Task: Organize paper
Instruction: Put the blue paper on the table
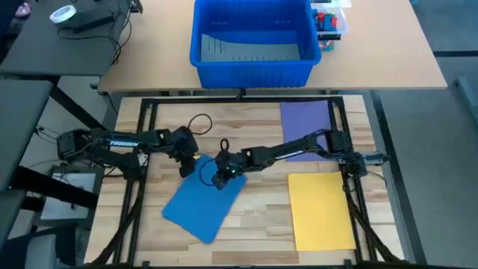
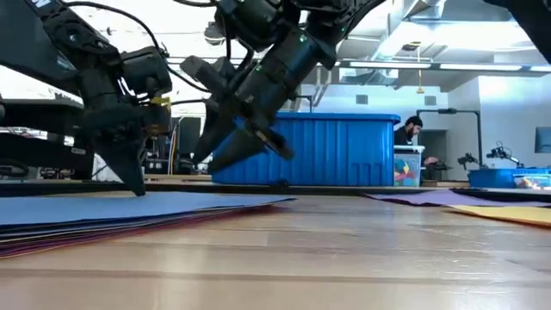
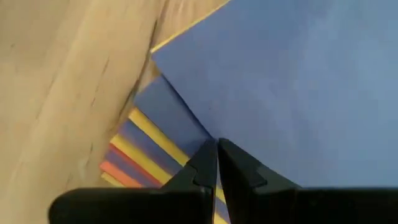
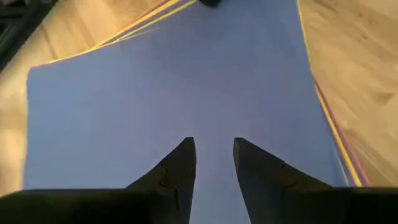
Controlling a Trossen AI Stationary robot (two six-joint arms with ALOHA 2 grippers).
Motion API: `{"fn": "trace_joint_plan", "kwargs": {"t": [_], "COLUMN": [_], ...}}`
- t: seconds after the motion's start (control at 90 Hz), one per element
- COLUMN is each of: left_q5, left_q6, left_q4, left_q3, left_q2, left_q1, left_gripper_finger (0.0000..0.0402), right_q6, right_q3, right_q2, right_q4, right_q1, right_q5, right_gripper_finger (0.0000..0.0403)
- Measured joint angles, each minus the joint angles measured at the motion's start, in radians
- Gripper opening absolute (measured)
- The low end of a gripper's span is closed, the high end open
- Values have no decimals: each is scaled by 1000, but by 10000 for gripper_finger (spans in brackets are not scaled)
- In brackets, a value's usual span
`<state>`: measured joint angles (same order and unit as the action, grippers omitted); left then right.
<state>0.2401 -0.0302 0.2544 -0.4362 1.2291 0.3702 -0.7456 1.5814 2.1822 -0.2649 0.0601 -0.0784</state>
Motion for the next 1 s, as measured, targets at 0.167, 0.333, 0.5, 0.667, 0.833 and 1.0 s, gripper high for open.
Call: {"fn": "trace_joint_plan", "kwargs": {"t": [0.167, 0.333, 0.5, 0.667, 0.833, 1.0], "left_q5": [1, 12, 17, 19, -8, -31], "left_q6": [26, 31, 61, 70, 48, -9], "left_q4": [-22, -36, -40, -44, -16, 61], "left_q3": [-2, -5, -6, -6, -23, -97], "left_q2": [48, 112, 152, 157, 118, 23], "left_q1": [0, 0, 1, 10, 17, 4], "left_gripper_finger": [0, 0, 0, 0, 0, 0], "right_q6": [37, 40, 43, 43, 43, 39], "right_q3": [3, 1, 5, 30, 106, 175], "right_q2": [19, 18, -1, -6, -1, -43], "right_q4": [-43, -180, -382, -556, -634, -682], "right_q1": [1, 8, 35, 63, 72, 71], "right_q5": [-16, -11, -1, 11, 21, 15], "right_gripper_finger": [102, 102, 102, 102, 102, 102]}}
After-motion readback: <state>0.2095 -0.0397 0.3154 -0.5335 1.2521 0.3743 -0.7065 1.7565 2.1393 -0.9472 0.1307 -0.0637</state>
